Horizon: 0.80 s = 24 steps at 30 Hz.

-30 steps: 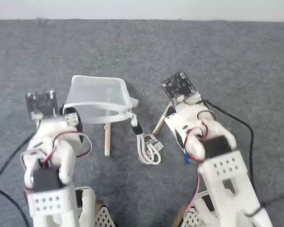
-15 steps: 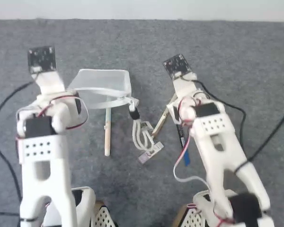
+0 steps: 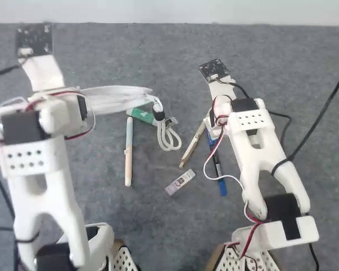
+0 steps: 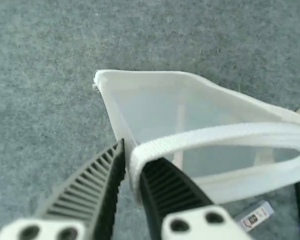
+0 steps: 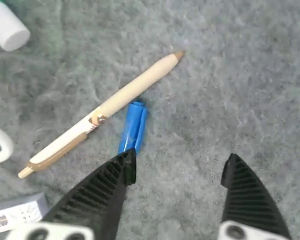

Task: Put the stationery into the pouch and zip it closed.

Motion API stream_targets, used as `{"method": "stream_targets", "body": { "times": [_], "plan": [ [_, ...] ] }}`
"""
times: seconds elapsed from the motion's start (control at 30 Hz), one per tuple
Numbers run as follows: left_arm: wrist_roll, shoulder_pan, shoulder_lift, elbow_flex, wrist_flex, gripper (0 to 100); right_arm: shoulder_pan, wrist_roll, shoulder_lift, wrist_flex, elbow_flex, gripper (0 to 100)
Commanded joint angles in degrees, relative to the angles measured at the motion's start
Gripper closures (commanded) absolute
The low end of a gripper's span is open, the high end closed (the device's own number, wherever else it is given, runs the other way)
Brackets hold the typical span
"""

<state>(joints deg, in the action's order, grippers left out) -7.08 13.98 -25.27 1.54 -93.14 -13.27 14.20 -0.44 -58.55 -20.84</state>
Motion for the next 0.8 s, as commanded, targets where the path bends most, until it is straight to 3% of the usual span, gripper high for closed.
{"method": "stream_targets", "body": {
  "times": [0.0,0.77],
  "plan": [
    [-0.6,-0.1,4.4,-7.3,-2.8,99,0.3,-0.5,-0.5,0.0,3.1,72.3],
    [-0.9,0.2,5.1,-7.0,-2.7,99,-4.7,2.2,16.2,6.0,7.7,72.4]
  ]
}}
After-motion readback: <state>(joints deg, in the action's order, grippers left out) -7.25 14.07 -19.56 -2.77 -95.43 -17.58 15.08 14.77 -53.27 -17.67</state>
